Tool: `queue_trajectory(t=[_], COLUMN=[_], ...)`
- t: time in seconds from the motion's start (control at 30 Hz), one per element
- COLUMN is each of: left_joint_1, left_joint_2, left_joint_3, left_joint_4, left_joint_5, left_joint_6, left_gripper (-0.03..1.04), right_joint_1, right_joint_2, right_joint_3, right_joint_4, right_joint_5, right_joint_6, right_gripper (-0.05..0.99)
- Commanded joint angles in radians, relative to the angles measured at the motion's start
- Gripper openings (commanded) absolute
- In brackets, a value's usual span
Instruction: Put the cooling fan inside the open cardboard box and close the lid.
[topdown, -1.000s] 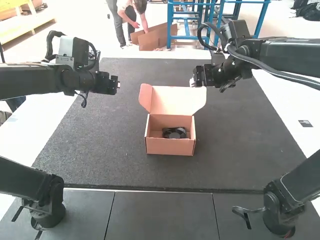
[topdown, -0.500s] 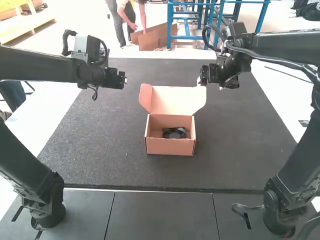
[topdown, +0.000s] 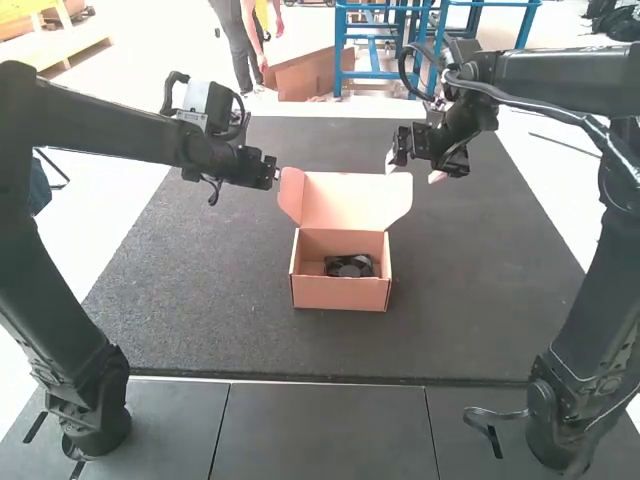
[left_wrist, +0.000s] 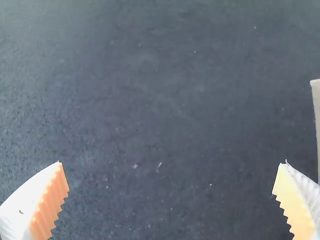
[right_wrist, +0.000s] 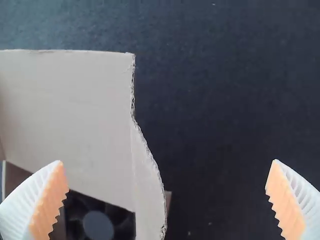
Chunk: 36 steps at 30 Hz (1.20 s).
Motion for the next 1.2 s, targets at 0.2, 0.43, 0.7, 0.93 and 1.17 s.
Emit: queue_trajectory(t=[0.2, 0.43, 0.7, 0.93, 1.17], left_joint_1=[-0.042, -0.061, -0.095, -0.118, -0.119], left_joint_2=[-0.007, -0.007, -0.007, -0.007, -0.007], left_joint_3=[0.079, 0.087, 0.087, 0.087, 0.082], left_joint_4=[-0.029, -0.044, -0.044, -0.041, -0.042], left_joint_5=[0.021, 0.025, 0.037, 0.044, 0.046], left_joint_6=[-0.021, -0.022, -0.047, -0.058, -0.058], left_gripper=[0.97, 0.97, 0.97, 0.97, 0.97], right_joint_1=[-0.013, -0.014, -0.005, -0.007, -0.011], right_joint_2=[0.012, 0.027, 0.04, 0.043, 0.058], right_joint_3=[0.037, 0.037, 0.039, 0.039, 0.042], right_joint_4=[-0.057, -0.075, -0.075, -0.052, -0.001], right_joint_5=[-0.064, -0.084, -0.092, -0.067, -0.01], right_joint_6=[0.01, 0.009, 0.003, -0.003, -0.033], right_gripper=[0.88, 0.84, 0.81, 0.8, 0.71])
